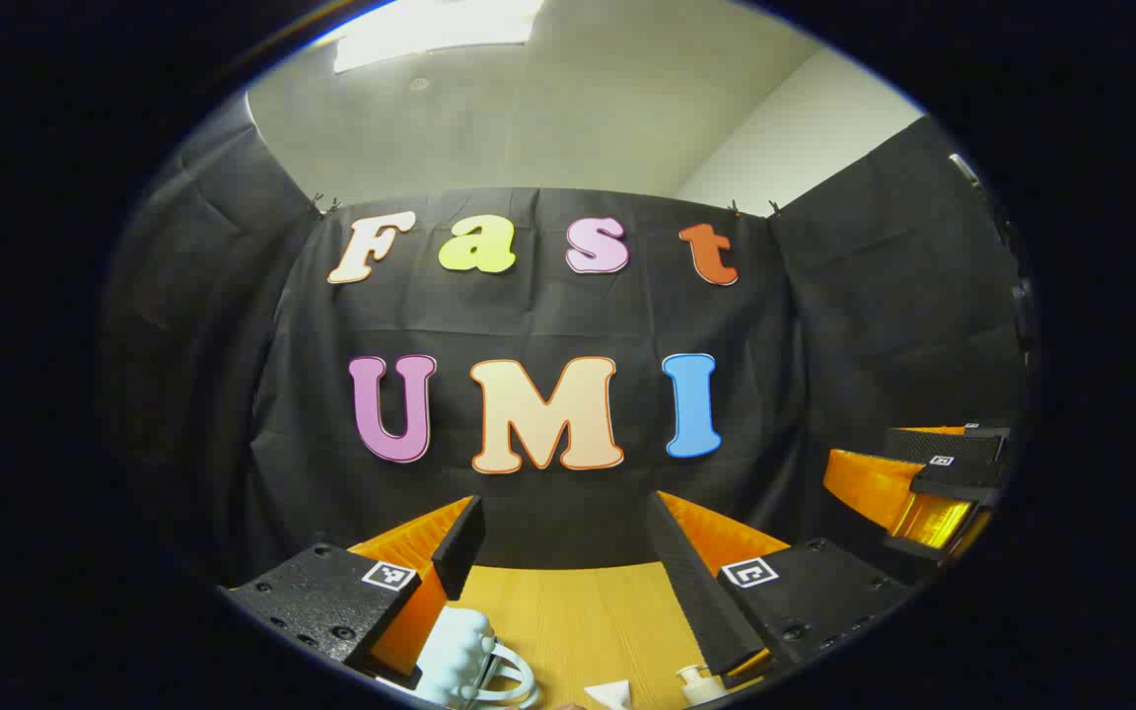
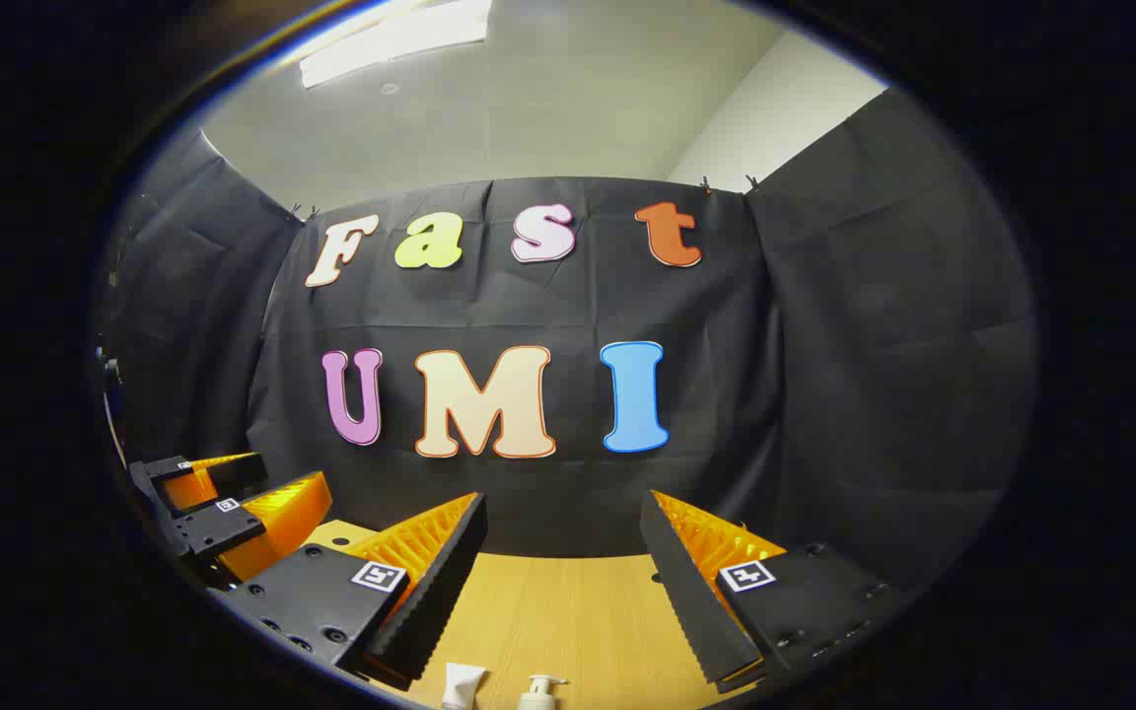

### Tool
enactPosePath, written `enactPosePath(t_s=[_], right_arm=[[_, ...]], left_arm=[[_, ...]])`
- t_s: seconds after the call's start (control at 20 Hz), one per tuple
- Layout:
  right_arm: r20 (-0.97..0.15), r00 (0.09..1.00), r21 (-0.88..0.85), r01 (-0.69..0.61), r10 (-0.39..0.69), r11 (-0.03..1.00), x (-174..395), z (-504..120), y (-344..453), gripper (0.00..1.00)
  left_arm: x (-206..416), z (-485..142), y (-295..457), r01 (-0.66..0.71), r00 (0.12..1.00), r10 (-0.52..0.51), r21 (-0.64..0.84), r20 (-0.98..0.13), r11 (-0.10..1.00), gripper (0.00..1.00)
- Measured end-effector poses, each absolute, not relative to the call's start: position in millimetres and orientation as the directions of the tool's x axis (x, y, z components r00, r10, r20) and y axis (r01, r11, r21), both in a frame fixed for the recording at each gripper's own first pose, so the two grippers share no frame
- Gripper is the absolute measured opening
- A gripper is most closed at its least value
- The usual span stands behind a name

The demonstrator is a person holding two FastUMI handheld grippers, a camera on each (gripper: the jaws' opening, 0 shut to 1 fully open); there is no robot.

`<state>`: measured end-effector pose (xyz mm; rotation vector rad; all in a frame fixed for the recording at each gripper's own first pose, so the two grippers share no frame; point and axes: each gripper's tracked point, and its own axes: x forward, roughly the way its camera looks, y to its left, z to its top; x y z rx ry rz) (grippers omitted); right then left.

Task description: First open the suitcase, pack the skin care products into it, and then close the suitcase.

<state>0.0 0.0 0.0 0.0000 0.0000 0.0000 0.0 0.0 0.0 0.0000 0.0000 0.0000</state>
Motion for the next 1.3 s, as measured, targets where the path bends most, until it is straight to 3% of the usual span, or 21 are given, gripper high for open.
enactPosePath(t_s=[0.5, 0.85, 1.0, 1.3], right_arm=[[0.035, 0.999, 0.004, -0.034, 0.034, 0.999, -7.8, 12.1, -0.6, 0.98], [0.034, 0.998, -0.007, -0.051, 0.051, 0.999, -18.4, 11.0, 3.2, 1.00], [0.005, 0.998, -0.026, -0.067, 0.067, 0.997, -26.3, -2.5, -0.6, 0.98], [-0.098, 0.987, 0.007, -0.131, 0.131, 0.991, -38.0, -44.4, -19.9, 0.99]], left_arm=[[-13.6, 5.0, 8.9, -0.071, 0.997, 0.071, 0.028, 0.000, 0.997, 0.96], [-20.5, -0.3, 2.2, -0.057, 0.998, 0.058, 0.040, -0.017, 0.998, 0.96], [-27.4, -53.8, -14.6, 0.012, 0.985, -0.005, 0.038, -0.171, 0.999, 0.96], [-41.2, -150.4, 8.0, -0.035, 0.900, 0.105, 0.170, -0.424, 0.985, 0.94]])
